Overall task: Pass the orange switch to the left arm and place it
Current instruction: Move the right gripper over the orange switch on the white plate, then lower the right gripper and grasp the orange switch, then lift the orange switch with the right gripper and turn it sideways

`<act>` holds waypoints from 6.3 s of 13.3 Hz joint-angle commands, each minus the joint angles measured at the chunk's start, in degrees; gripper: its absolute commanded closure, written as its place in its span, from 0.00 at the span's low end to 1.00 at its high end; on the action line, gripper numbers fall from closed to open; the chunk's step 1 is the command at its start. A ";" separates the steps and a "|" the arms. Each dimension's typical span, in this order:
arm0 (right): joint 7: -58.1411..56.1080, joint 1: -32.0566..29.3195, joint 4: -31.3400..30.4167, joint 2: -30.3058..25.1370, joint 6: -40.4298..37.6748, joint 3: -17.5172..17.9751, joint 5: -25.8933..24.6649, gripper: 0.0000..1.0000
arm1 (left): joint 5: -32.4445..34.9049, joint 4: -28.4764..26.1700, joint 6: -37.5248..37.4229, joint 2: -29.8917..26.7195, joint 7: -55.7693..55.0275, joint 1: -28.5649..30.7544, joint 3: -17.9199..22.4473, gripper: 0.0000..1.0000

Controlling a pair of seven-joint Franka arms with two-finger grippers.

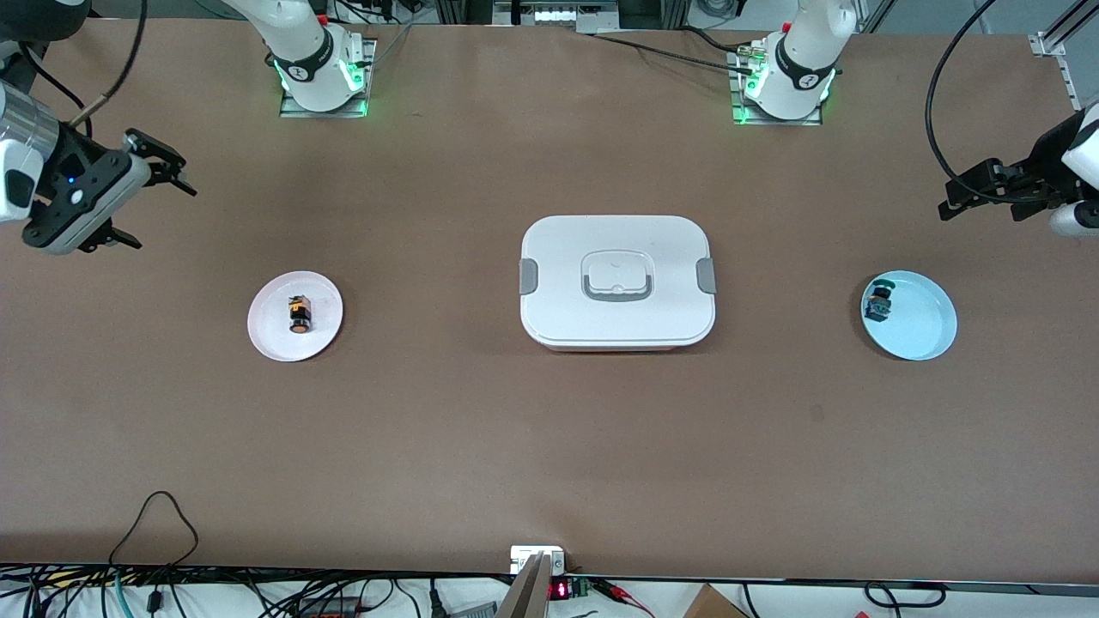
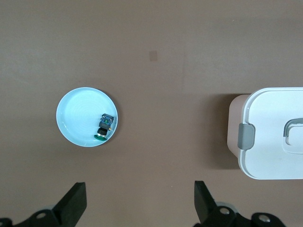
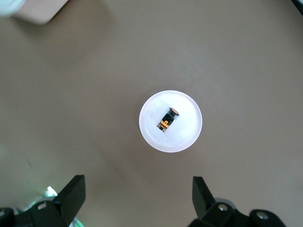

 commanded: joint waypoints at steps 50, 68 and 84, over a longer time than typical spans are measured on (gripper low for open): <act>-43.10 1.64 -31.30 24.12 62.85 1.39 -3.75 0.00 | 0.29 0.91 0.68 0.76 -0.12 1.23 -3.17 0.00; -44.24 0.77 -30.24 21.49 55.64 1.74 -1.47 0.00 | 0.47 -5.51 2.97 -3.55 -0.29 1.24 -3.61 0.00; -43.97 0.77 -27.36 19.65 52.00 1.66 -0.59 1.00 | 0.56 -4.97 2.88 -3.28 -0.12 0.88 -3.61 0.00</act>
